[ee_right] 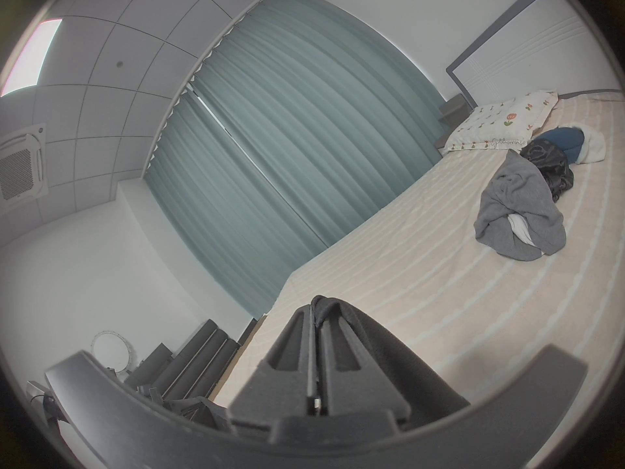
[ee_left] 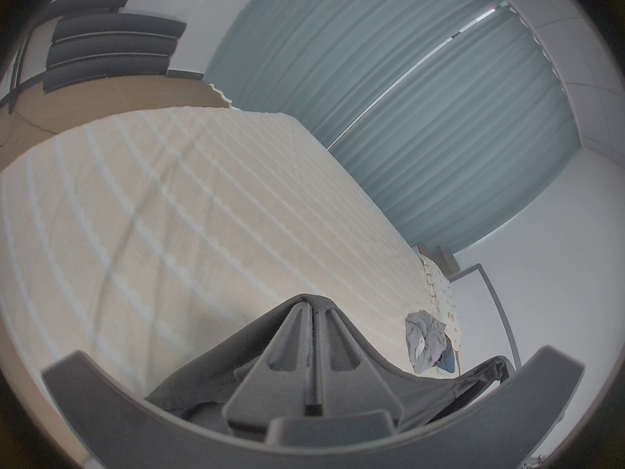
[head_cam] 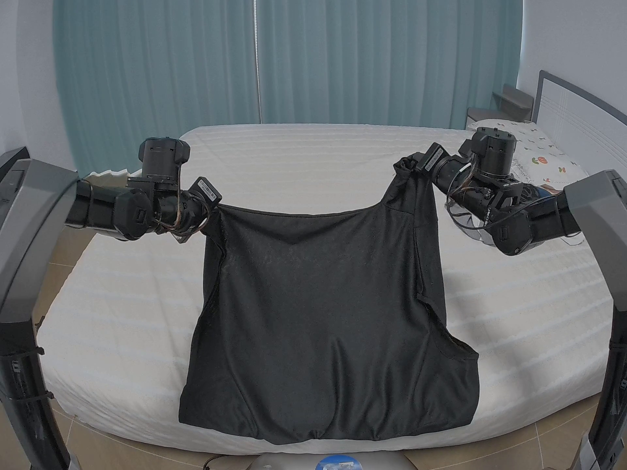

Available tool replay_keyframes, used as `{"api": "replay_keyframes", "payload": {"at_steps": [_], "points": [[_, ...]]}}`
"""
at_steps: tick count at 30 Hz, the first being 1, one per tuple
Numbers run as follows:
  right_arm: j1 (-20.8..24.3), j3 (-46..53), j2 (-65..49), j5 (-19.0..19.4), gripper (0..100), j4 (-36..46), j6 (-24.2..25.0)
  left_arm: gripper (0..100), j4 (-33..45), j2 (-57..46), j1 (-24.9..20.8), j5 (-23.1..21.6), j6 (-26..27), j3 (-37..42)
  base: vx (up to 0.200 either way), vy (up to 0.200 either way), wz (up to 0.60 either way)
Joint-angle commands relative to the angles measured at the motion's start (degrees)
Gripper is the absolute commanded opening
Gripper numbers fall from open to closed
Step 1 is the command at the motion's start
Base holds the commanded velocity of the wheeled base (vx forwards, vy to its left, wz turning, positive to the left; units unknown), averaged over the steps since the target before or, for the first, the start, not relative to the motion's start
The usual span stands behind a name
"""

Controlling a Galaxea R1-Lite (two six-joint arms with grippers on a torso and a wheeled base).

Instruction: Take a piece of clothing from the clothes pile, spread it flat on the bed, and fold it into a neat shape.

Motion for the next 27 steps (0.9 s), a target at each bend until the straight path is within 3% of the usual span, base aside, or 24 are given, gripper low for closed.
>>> {"api": "replay_keyframes", "payload": {"at_steps": [1, 5, 6, 7, 8, 13, 21, 27], "points": [[-0.68, -2.68, 7.38, -0.11, 0, 0.31, -0.01, 0, 0.16, 7.62, 0.19, 0.02, -0.7, -3.67, 0.0, 0.0, 0.0], [-0.68, -5.93, 12.04, -0.19, 0, 0.57, -0.1, 0, 0.16, 11.58, 0.28, 0.02, -0.79, -6.31, 0.0, 0.0, 0.0], [-0.68, -6.89, 13.27, -0.19, 100, 0.57, -0.1, 0, 0.16, 12.54, 0.36, 0.02, -0.79, -7.1, 0.0, 0.0, 0.0], [-0.6, -7.51, 14.14, -0.28, 100, 0.57, -0.19, 0, 0.16, 13.25, 0.36, 0.02, -0.79, -7.72, 0.0, 0.0, 0.0], [-0.51, -8.56, 15.55, -0.37, 100, 0.66, -0.19, 100, 0.33, 14.57, 0.54, 0.02, -0.79, -8.51, 0.0, 0.0, 0.0], [-0.16, -10.5, 22.14, -2.13, 100, 0.57, -2.91, 100, 1.21, 19.84, 0.98, 0.11, -0.79, -12.29, 0.0, 0.0, 0.0], [-1.65, -9.0, 22.06, -5.03, 100, 2.15, -4.76, 100, 2.71, 20.28, 3.44, 0.64, -0.96, -11.85, 0.0, 0.0, 0.0], [-2.27, 0.84, 15.2, -3.01, 100, 3.12, -6.08, 100, 4.73, 15.36, 5.37, -0.94, -3.86, -6.84, 0.0, 0.0, 0.0]]}}
